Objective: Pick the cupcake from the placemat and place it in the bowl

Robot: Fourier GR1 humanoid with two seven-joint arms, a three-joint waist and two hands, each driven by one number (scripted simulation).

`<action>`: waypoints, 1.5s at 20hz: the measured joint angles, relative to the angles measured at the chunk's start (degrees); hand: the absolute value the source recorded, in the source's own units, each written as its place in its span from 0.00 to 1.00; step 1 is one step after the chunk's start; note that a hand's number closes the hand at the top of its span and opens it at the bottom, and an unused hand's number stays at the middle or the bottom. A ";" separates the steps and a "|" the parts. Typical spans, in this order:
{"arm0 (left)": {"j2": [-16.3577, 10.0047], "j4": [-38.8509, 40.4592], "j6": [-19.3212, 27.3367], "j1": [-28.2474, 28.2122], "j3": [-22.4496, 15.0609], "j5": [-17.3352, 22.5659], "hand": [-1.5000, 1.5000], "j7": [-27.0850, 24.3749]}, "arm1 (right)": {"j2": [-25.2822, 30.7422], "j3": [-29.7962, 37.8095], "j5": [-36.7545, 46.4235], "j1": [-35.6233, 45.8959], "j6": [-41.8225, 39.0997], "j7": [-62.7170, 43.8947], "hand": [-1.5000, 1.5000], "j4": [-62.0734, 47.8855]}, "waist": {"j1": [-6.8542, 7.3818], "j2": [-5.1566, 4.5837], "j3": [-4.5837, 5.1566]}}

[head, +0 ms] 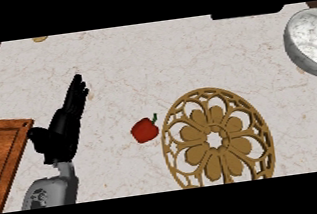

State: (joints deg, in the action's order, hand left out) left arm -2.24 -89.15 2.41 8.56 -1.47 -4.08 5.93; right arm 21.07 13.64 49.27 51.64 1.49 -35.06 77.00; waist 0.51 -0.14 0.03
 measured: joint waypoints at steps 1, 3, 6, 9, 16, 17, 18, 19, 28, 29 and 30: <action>-0.01 -0.06 0.01 -0.10 -0.14 -0.18 0.50 -0.04 | 1.28 0.17 0.49 -0.21 -0.11 1.03 1.00 -1.94 | 0.05 -0.03 0.00; 0.44 -0.05 0.31 -0.05 -0.39 -0.33 0.50 -0.28 | 3.24 -0.13 2.38 -1.13 0.47 2.62 1.00 -5.22 | 0.10 -0.09 -0.01; 0.64 -0.16 0.49 0.29 -0.71 -0.65 0.50 0.25 | 6.71 0.98 3.49 -0.99 2.09 6.83 1.00 -12.43 | 0.31 -0.19 -0.04; 0.60 0.23 0.44 0.62 -0.63 -0.74 0.50 -0.17 | 8.60 2.18 4.53 -1.53 5.81 10.42 1.00 -19.02 | 0.37 -0.21 -0.05; 0.52 -0.98 0.10 0.08 -1.05 -0.57 0.50 0.60 | 13.44 6.03 4.19 -2.40 13.31 20.34 1.00 -34.31 | 0.65 -0.28 -0.08; 0.55 -0.55 0.06 0.11 -0.99 -0.57 0.50 0.09 | 14.22 6.73 3.95 -2.10 14.31 21.89 1.00 -36.86 | 0.74 -0.33 -0.09; 0.85 -0.27 0.24 -0.21 -1.25 -0.81 0.50 -0.51 | 14.40 7.25 3.78 -2.46 15.70 23.31 1.00 -38.99 | 0.79 -0.36 -0.08; 0.94 -0.65 0.20 -0.31 -1.38 -0.76 0.50 -0.39 | 14.90 7.68 3.74 -2.24 16.55 24.54 1.00 -41.46 | 0.93 -0.41 -0.10; 0.68 -0.08 -0.51 -0.04 -1.12 -0.36 0.50 -1.10 | 17.36 14.91 -4.05 -3.11 12.82 35.41 0.00 -55.72 | 1.47 -0.71 -0.21; 0.57 -0.02 -0.76 -0.49 -1.09 -0.24 0.50 -1.48 | 17.68 15.36 -4.84 -2.70 11.41 36.65 0.00 -56.53 | 1.46 -0.69 -0.22; 0.69 0.67 -0.57 0.20 -0.99 -0.37 0.50 -1.60 | 17.76 15.98 -5.67 -2.75 10.85 38.58 0.00 -57.30 | 1.43 -0.73 -0.21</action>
State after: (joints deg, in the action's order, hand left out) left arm -1.55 -88.48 1.84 8.76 -2.46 -4.45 4.33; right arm 38.84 29.62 43.60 48.88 12.33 3.52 19.70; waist 1.94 -0.87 -0.19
